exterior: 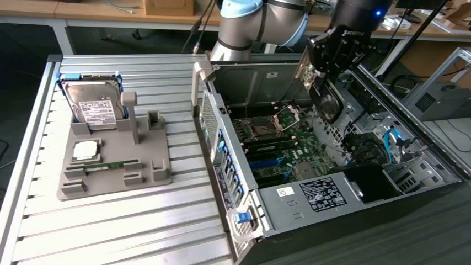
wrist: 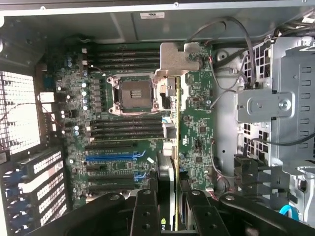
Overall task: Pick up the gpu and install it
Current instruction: 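Pick up the gpu and move the gpu toward the slot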
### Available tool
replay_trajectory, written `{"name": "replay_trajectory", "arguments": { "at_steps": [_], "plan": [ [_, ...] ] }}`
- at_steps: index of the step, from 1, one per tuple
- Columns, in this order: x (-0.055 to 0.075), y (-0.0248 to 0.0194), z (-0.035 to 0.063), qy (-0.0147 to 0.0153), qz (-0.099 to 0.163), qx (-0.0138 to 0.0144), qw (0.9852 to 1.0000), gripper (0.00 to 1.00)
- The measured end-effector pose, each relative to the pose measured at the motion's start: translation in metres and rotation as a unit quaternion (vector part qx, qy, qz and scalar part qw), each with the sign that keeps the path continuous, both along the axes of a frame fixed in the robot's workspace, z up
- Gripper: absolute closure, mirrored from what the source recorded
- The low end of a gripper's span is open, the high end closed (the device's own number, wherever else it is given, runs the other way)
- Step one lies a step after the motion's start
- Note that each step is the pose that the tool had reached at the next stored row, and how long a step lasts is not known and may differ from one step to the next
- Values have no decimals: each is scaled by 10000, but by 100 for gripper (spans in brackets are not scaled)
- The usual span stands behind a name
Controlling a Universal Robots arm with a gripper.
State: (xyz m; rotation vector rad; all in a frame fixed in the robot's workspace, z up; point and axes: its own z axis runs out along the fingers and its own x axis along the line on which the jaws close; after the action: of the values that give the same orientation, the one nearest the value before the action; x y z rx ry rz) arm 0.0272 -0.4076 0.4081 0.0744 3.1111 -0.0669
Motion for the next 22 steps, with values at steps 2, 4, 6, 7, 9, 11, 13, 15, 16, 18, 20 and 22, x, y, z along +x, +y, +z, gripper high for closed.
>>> {"name": "replay_trajectory", "arguments": {
  "at_steps": [2,4,6,7,9,11,13,15,16,18,20,22],
  "plan": [
    [3,-20,-9,0,0,0,10000,73],
    [3,-41,-18,0,2,0,10000,73],
    [3,-56,-23,0,4,0,10000,73],
    [3,-62,-25,0,5,0,10000,73],
    [3,-73,-28,0,7,0,10000,73],
    [2,-80,-29,0,8,0,10000,73],
    [2,-87,-30,0,8,0,10000,73],
    [0,-93,-31,0,8,0,10000,73],
    [0,-95,-33,0,8,1,10000,73],
    [0,-99,-37,0,8,-1,10000,73],
    [0,-101,-46,0,8,0,10000,73],
    [0,-102,-53,0,8,0,10000,73]
  ]
}}
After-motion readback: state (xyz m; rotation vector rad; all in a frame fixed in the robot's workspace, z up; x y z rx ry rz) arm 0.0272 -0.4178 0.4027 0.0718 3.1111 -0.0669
